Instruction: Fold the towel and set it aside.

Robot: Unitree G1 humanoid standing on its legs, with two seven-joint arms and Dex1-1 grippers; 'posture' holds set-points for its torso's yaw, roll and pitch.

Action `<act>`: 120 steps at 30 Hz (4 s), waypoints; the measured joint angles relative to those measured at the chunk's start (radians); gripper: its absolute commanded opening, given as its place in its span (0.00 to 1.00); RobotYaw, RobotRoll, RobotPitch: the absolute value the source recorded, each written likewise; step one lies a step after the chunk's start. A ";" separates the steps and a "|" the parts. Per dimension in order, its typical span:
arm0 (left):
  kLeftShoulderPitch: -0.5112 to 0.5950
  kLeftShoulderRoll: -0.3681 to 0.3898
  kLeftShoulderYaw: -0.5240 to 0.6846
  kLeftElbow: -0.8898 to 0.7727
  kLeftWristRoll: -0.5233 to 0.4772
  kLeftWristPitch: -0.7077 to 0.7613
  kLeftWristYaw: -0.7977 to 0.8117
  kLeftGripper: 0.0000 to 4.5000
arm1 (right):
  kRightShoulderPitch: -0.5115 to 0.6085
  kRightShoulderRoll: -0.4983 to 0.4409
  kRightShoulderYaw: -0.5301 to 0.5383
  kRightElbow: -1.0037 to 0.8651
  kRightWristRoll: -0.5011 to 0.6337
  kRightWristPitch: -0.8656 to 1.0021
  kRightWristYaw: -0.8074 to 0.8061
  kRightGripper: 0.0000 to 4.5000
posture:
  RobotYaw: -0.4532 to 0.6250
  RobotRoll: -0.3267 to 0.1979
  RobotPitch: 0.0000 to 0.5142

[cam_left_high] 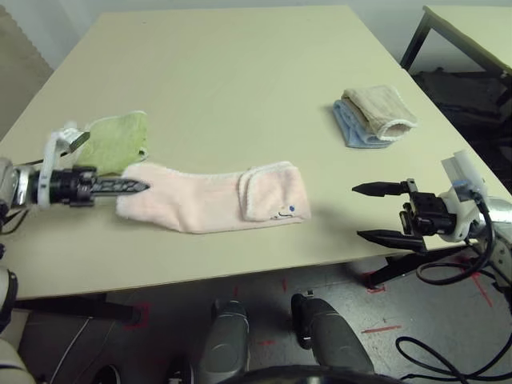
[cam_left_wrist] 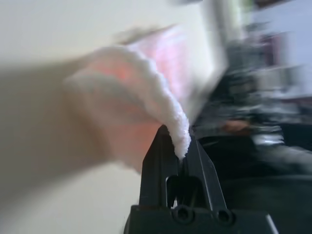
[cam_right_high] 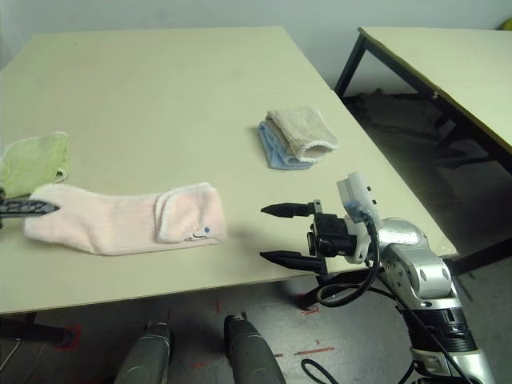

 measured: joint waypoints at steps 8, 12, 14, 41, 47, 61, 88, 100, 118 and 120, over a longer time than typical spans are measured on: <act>0.045 -0.141 0.184 -0.228 -0.145 0.247 0.128 0.01 | -0.029 0.001 0.000 0.005 0.000 0.009 -0.006 1.00 | 0.40 0.62 0.27; 0.086 -0.221 0.250 -0.285 -0.194 0.286 0.217 0.01 | -0.028 0.001 -0.001 0.005 0.001 0.014 -0.010 1.00 | 0.39 0.62 0.26; 0.106 -0.261 0.280 -0.300 -0.205 0.288 0.267 0.01 | -0.021 0.001 -0.004 0.002 0.001 0.015 -0.015 1.00 | 0.38 0.62 0.27; 0.141 -0.813 0.404 -0.378 -0.127 0.143 0.869 0.01 | 0.024 0.022 -0.024 -0.072 0.012 0.033 -0.064 1.00 | 0.37 0.62 0.29; 0.136 -0.882 0.421 -0.357 -0.116 0.113 0.933 0.01 | 0.030 0.023 -0.024 -0.073 0.012 0.036 -0.063 1.00 | 0.37 0.62 0.28; 0.136 -0.971 0.423 -0.380 -0.141 0.163 0.990 0.01 | 0.038 0.027 -0.024 -0.074 0.012 0.036 -0.058 1.00 | 0.37 0.62 0.27; 0.045 -0.948 0.419 -0.322 -0.118 0.099 0.991 0.99 | 0.045 0.041 -0.020 -0.100 0.010 0.036 -0.063 1.00 | 0.36 0.62 0.27; 0.166 -0.520 0.195 -0.461 0.073 -0.253 0.627 0.99 | 0.022 0.115 -0.010 -0.108 -0.059 0.044 -0.237 1.00 | 0.37 0.62 0.30; 0.609 -0.685 0.231 -0.801 0.342 -0.867 0.829 0.48 | -0.110 0.376 0.172 -0.184 -0.201 0.177 -0.681 0.39 | 0.40 0.62 0.35; 0.614 -0.727 0.220 -0.858 0.341 -0.859 0.884 0.32 | -0.128 0.392 0.172 -0.196 -0.201 0.192 -0.718 0.23 | 0.40 0.62 0.35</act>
